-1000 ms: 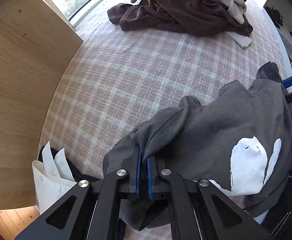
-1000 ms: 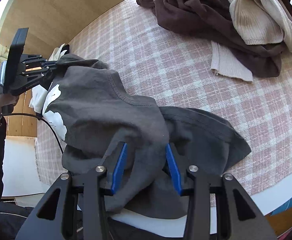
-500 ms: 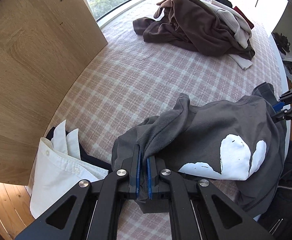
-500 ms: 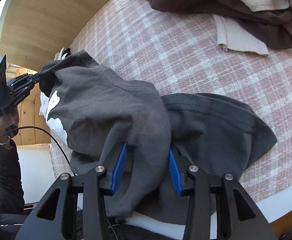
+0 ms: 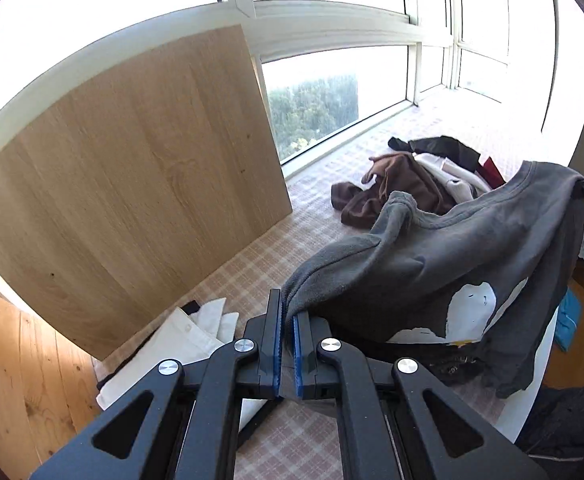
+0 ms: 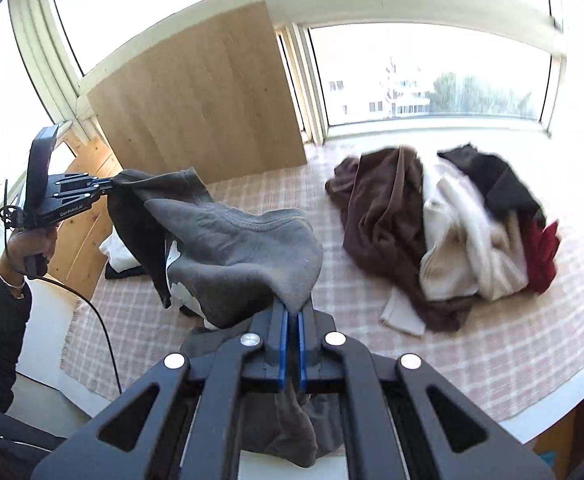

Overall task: Fold clothes
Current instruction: 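Raise the grey shirt high with both grippers and shake it open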

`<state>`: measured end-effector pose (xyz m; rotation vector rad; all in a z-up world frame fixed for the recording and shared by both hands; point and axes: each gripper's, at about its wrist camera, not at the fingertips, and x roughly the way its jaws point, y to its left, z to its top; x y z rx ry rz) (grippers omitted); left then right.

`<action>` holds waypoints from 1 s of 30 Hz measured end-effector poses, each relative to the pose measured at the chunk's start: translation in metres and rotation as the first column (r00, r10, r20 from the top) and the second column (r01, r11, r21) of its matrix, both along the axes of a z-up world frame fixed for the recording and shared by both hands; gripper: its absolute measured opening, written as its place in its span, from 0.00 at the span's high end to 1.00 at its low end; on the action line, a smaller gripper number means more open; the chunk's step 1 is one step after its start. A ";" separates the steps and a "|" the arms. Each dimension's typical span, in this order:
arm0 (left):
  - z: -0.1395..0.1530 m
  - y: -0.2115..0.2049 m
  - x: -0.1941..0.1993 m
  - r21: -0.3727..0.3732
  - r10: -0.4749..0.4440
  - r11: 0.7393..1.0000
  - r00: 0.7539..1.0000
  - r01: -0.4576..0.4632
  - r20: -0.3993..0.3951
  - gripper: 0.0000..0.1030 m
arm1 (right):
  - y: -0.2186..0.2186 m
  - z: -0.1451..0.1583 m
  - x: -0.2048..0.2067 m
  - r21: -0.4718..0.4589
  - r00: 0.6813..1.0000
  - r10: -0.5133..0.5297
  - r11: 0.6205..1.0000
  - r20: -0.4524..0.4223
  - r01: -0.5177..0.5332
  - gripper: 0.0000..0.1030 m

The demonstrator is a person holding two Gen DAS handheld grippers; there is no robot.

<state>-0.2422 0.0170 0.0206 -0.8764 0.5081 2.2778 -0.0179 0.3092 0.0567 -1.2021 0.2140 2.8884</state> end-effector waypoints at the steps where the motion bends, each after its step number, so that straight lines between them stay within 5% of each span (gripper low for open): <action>1: 0.021 -0.006 0.007 0.023 0.016 1.000 0.999 -0.015 -0.031 0.96 | -0.001 0.026 0.002 0.051 0.999 0.000 0.999 -0.047 0.002 0.96; 5: 0.105 -0.026 0.042 0.090 0.091 0.993 0.981 -0.076 -0.173 0.98 | 0.001 0.127 0.012 0.201 0.976 0.015 0.979 -0.217 0.029 0.96; 10: 0.202 -0.042 0.101 0.169 0.184 0.976 0.938 -0.138 -0.293 0.98 | -0.002 0.228 0.049 0.282 0.918 0.069 0.958 -0.392 0.048 0.96; 16: 0.288 -0.039 0.196 0.198 0.278 0.957 0.854 -0.210 -0.440 0.98 | -0.003 0.285 0.107 0.330 0.854 0.146 0.943 -0.500 0.032 0.96; 24: 0.327 -0.028 0.266 0.170 0.348 0.937 0.799 -0.304 -0.490 0.98 | -0.002 0.352 0.182 0.385 0.751 0.248 0.923 -0.613 0.010 0.96; 30: 0.321 -0.018 0.259 0.128 0.381 0.922 0.794 -0.366 -0.474 0.98 | 0.009 0.352 0.158 0.386 0.751 0.284 0.921 -0.597 -0.041 0.96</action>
